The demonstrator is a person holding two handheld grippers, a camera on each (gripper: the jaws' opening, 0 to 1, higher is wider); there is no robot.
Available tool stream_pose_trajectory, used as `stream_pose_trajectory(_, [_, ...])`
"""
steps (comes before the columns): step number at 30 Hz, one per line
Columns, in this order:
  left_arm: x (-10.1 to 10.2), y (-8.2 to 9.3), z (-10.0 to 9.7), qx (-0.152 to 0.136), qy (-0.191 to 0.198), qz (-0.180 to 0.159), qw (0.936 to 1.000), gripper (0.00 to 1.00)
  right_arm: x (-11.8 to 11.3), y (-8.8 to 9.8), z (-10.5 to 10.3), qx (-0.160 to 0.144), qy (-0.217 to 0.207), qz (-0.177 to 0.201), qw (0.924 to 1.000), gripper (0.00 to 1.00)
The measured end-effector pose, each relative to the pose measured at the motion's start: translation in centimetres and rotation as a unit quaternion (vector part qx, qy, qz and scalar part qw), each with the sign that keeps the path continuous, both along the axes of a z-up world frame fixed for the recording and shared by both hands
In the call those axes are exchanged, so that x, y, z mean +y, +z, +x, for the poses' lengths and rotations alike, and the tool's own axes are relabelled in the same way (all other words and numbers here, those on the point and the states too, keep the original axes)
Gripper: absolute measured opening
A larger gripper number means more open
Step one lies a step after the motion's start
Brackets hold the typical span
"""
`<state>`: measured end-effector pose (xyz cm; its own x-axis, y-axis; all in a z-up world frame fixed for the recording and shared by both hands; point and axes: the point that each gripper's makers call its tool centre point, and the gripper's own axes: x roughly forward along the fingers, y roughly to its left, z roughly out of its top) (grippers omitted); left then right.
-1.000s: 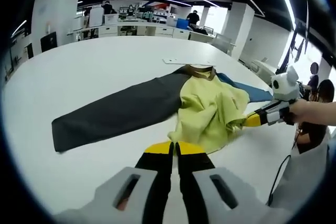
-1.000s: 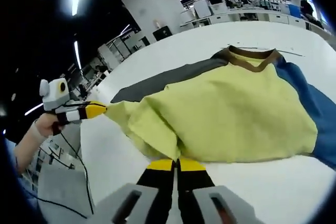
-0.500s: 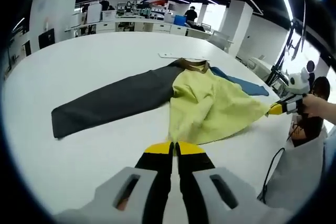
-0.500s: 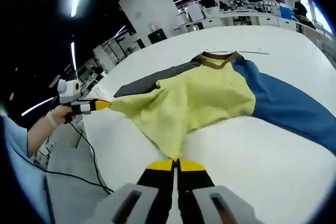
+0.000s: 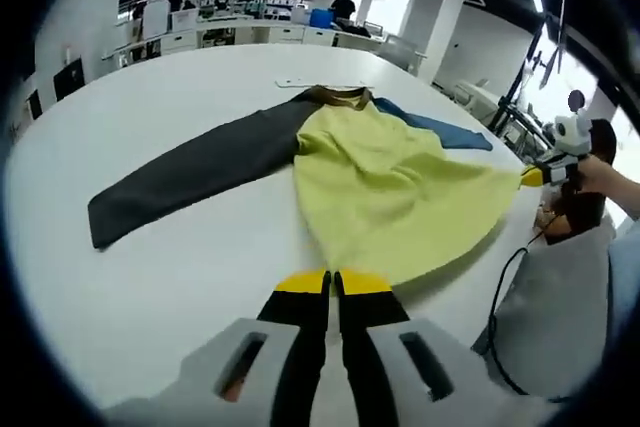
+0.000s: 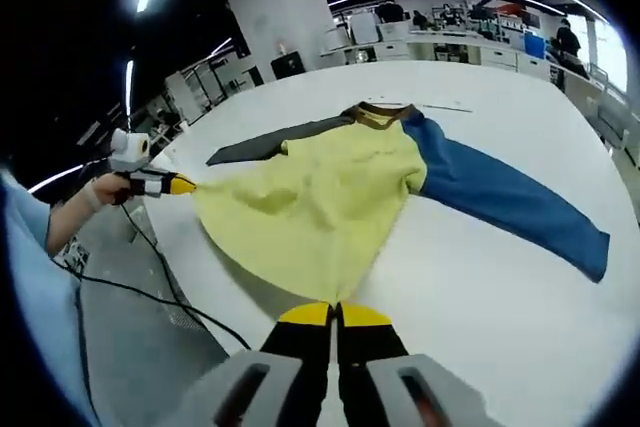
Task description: Fold the garment on the visible template until the final outline fits inside the template.
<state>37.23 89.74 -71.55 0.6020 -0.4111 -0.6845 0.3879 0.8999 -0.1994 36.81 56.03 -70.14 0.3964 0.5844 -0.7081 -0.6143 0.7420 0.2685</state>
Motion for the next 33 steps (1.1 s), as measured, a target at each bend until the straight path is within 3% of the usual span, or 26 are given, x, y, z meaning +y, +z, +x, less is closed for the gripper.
stream_pose_trajectory(5, [-0.8, -0.8, -1.6, 0.013, -0.023, 0.013, 0.9996, 0.00, -1.1, -0.4, -1.6, -0.013, 0.015, -0.039, 0.9990, 0.00])
stream_pose_trajectory(11, [-0.6, -1.5, -2.9, 0.028, -0.022, 0.009, 0.9993, 0.00, -2.1, -1.9, -2.7, 0.000, 0.008, -0.051, 0.9987, 0.00])
stream_pose_trajectory(16, [-0.9, -2.0, -2.8, 0.031, -0.016, 0.003, 0.9994, 0.00, -2.9, -3.3, -2.7, 0.013, -0.002, -0.052, 0.9985, 0.00])
stream_pose_trajectory(21, [-1.4, -2.4, -2.4, 0.031, -0.011, 0.002, 0.9995, 0.00, -2.7, -3.0, -2.6, 0.013, 0.000, -0.049, 0.9987, 0.00])
stream_pose_trajectory(26, [-2.1, -3.4, -2.7, 0.043, -0.020, 0.012, 0.9988, 0.22, -2.7, -2.8, -2.6, 0.015, -0.001, -0.046, 0.9988, 0.00])
stream_pose_trajectory(33, [-2.8, -4.5, -2.6, 0.052, -0.016, 0.008, 0.9985, 0.20, -2.8, -2.8, -2.6, 0.016, -0.001, -0.046, 0.9988, 0.00])
